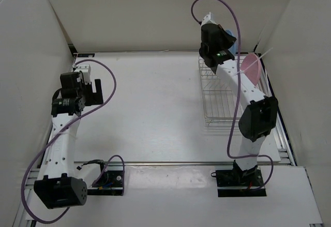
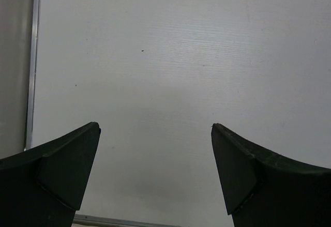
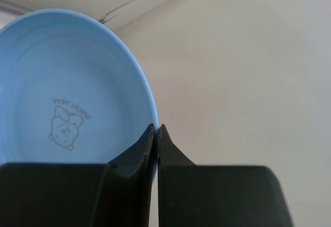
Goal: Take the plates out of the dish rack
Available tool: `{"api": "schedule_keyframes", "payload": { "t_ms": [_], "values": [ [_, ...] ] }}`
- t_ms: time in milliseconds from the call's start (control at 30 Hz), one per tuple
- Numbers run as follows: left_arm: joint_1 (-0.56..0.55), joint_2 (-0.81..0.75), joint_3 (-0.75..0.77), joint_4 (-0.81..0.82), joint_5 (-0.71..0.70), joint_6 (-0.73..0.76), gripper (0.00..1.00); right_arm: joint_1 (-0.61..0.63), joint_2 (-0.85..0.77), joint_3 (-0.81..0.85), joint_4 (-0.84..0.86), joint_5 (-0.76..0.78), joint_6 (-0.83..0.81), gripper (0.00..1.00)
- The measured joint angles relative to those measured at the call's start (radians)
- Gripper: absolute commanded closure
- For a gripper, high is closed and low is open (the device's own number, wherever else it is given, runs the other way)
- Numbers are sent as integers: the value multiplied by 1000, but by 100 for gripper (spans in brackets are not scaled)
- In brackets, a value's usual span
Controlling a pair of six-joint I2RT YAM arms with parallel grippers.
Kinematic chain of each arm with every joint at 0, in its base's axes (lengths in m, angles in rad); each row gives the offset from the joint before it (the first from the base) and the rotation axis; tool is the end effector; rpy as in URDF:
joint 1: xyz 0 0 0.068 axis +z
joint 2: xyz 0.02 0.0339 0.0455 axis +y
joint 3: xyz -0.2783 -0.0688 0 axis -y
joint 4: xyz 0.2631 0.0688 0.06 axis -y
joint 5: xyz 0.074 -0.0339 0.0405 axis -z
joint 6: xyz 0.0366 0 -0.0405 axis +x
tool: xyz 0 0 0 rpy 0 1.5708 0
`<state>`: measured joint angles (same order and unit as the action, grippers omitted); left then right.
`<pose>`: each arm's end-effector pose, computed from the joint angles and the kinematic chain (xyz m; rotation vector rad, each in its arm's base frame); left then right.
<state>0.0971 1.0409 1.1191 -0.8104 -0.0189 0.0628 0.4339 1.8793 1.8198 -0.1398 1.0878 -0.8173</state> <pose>0.2181 0.0219 0.3601 -0.0492 2.3045 0.1038 0.4309 0.1639 0.4049 -0.3013 1.7973 -1.2243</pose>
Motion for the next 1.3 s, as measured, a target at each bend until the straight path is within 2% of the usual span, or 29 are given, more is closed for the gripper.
{"api": "schedule_keyframes", "payload": {
  "t_ms": [133,233,367,467,633,833,967,1033,1267,1300],
  "values": [
    [-6,90,32,8,26,1,0,20,-128,42,-148,-45,143,100],
    [-43,172,93,12,105,2,0,27,-261,68,-325,-253,315,100],
    [-152,273,189,12,259,15,0,27,-494,-78,-429,-544,480,100],
    [-270,340,252,23,366,21,0,27,-582,-191,-457,-715,543,100],
    [-440,462,396,23,513,23,0,29,-545,-281,-506,-879,584,100],
    [-556,573,526,11,598,23,0,29,-506,-277,-542,-960,600,100],
    [-591,608,535,9,615,21,0,26,-507,-260,-542,-1003,601,100],
    [-593,628,539,9,617,18,5,22,-509,-258,-542,-1028,601,100],
    [-599,698,625,5,633,6,10,18,-527,-258,-543,-1085,600,100],
    [-600,704,636,4,634,5,14,18,-529,-258,-544,-1090,600,100]
  ]
}}
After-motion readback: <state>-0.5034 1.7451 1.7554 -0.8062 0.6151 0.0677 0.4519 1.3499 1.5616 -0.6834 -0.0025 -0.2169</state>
